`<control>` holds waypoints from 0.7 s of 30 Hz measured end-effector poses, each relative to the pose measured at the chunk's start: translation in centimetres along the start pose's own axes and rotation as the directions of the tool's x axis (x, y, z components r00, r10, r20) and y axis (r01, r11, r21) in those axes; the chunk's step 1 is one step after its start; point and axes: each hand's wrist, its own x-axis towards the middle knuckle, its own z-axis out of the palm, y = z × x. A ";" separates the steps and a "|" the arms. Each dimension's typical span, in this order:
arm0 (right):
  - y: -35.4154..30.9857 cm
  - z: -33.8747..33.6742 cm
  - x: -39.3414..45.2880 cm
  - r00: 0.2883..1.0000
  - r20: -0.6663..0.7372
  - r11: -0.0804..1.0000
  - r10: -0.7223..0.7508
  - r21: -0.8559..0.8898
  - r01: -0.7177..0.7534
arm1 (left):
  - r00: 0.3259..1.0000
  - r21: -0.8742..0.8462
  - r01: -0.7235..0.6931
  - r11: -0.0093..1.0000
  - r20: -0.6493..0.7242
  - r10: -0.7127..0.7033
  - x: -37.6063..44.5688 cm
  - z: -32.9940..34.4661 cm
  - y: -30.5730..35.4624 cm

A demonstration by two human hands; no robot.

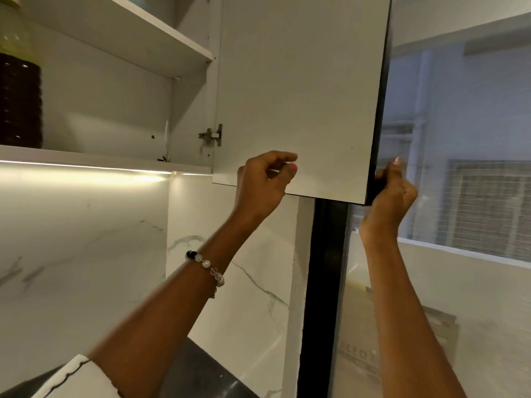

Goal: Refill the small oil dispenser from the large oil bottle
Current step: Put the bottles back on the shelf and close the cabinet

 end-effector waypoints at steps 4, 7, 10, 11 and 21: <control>-2.1 3.9 -3.3 0.946 0.321 0.992 -0.044 0.122 0.005 | 0.989 -0.118 -0.126 0.985 -0.089 0.116 -0.3 -2.2 2.8; -2.5 8.3 -6.9 0.881 0.471 0.980 -0.053 0.195 -0.045 | 0.963 -0.118 -0.242 0.963 -0.153 0.224 -0.3 -5.1 5.0; -2.6 12.6 -10.3 0.821 0.568 0.975 -0.060 0.209 -0.073 | 0.907 0.054 -0.374 0.926 -0.188 0.377 -0.2 -9.0 6.5; -2.4 13.9 -11.3 0.795 0.602 0.972 -0.067 0.218 -0.083 | 0.885 0.149 -0.402 0.903 -0.190 0.425 -0.1 -10.5 6.8; 1.1 25.0 -21.9 0.705 0.641 0.952 -0.304 0.190 0.238 | 0.769 0.930 -0.200 0.309 -0.047 0.638 -0.5 -28.1 4.5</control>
